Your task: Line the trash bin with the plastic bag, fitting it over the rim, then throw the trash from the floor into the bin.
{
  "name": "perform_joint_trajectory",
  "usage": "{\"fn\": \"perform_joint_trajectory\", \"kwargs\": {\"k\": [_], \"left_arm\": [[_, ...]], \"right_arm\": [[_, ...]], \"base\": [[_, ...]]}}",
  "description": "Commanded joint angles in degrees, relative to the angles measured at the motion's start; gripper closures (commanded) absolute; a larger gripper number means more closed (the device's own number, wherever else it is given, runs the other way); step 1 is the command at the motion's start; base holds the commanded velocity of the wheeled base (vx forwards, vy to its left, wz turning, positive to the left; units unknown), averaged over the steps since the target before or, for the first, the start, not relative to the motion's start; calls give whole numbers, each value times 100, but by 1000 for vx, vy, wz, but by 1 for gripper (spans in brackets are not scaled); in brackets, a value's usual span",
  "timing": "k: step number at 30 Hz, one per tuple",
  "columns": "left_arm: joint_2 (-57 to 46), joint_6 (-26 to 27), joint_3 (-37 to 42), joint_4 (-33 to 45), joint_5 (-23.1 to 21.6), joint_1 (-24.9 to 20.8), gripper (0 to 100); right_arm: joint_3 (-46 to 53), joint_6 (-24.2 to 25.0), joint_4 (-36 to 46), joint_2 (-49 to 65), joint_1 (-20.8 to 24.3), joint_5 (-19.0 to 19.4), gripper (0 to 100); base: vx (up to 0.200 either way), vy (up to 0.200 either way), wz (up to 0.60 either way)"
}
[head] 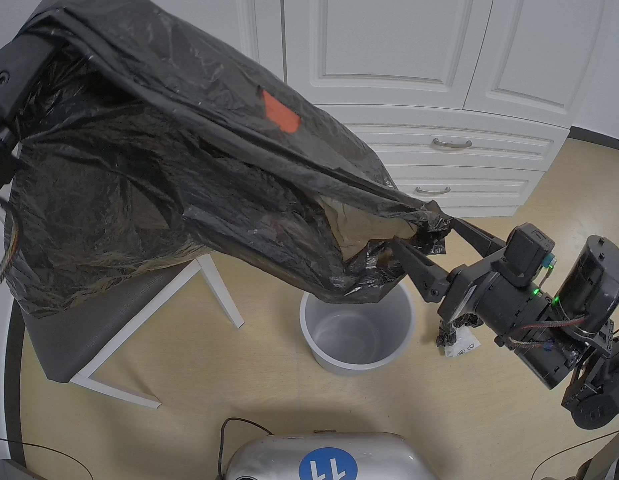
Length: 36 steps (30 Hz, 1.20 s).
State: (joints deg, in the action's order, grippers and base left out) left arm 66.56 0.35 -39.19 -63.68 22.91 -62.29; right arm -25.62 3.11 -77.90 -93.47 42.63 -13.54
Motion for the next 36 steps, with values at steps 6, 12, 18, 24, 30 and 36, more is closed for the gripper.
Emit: {"fn": "perform_joint_trajectory", "kwargs": {"k": [6,12,18,24,30,36], "left_arm": [[24,0,-1,-4,3,-2,100],[24,0,8,-4,3,-2,100],[94,0,35,-4,3,-2,100],[94,0,43,-4,3,-2,100],[94,0,43,-4,3,-2,100],[85,0,43,-4,3,-2,100]], "right_arm": [[-22,14,-340,-392,88,-17,0],[-127,23,-366,-409,17,-26,0],[-259,49,-366,-401,-9,-43,0],[-320,111,-349,-409,-53,-43,0],[-268,111,-331,-462,-53,-43,0],[-259,102,-358,-559,-53,-43,0]], "base": [[0,0,0],[0,0,0],[0,0,0],[0,0,0],[0,0,0],[0,0,0]]}}
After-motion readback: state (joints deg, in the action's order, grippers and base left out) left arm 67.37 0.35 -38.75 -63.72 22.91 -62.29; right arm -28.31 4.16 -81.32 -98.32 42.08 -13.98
